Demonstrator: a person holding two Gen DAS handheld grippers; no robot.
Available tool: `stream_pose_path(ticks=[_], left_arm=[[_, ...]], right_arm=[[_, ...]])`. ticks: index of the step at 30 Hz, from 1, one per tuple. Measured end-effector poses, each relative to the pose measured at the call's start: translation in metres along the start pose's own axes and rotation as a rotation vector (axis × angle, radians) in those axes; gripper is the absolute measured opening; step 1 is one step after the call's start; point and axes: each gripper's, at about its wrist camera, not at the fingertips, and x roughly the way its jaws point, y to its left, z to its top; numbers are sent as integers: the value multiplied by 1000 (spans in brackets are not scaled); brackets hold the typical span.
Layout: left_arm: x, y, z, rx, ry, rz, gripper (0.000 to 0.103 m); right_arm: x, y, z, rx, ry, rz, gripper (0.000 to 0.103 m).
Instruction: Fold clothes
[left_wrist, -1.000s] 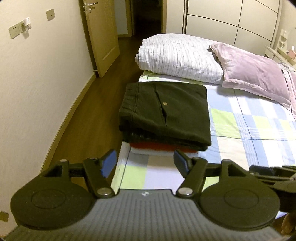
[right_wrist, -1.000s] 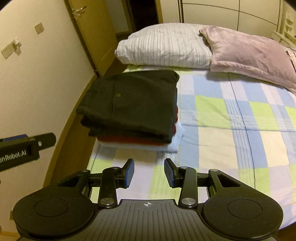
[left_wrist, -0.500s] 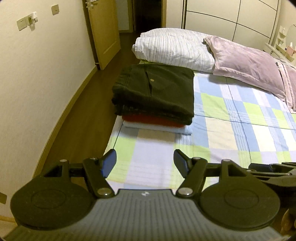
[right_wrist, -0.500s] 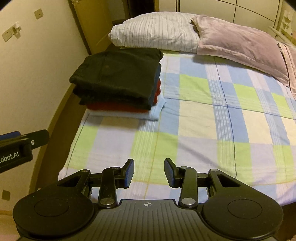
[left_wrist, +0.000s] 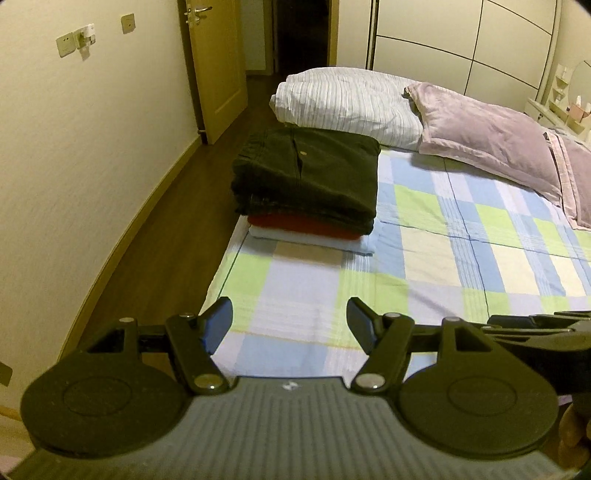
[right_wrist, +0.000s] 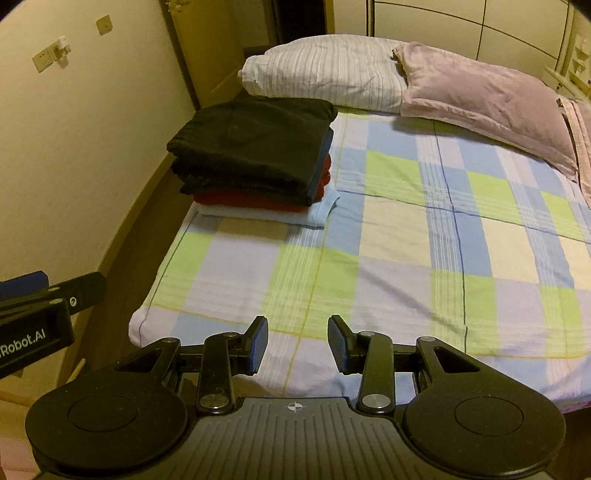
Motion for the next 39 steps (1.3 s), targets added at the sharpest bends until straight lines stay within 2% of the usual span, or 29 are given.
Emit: stream_pose_path(ticks=[8,16,39], left_arm=[[-2,-12,-10,16,12,-36,65],[16,-14,-2,30,43,-54,65],[103,1,46,65,125,-87,65]], right_arm=[[-9,-10,-13,23,8,-2,40],[0,-18,-11,59,37,-21,40],[74,-9,42,93,135,-31,40]])
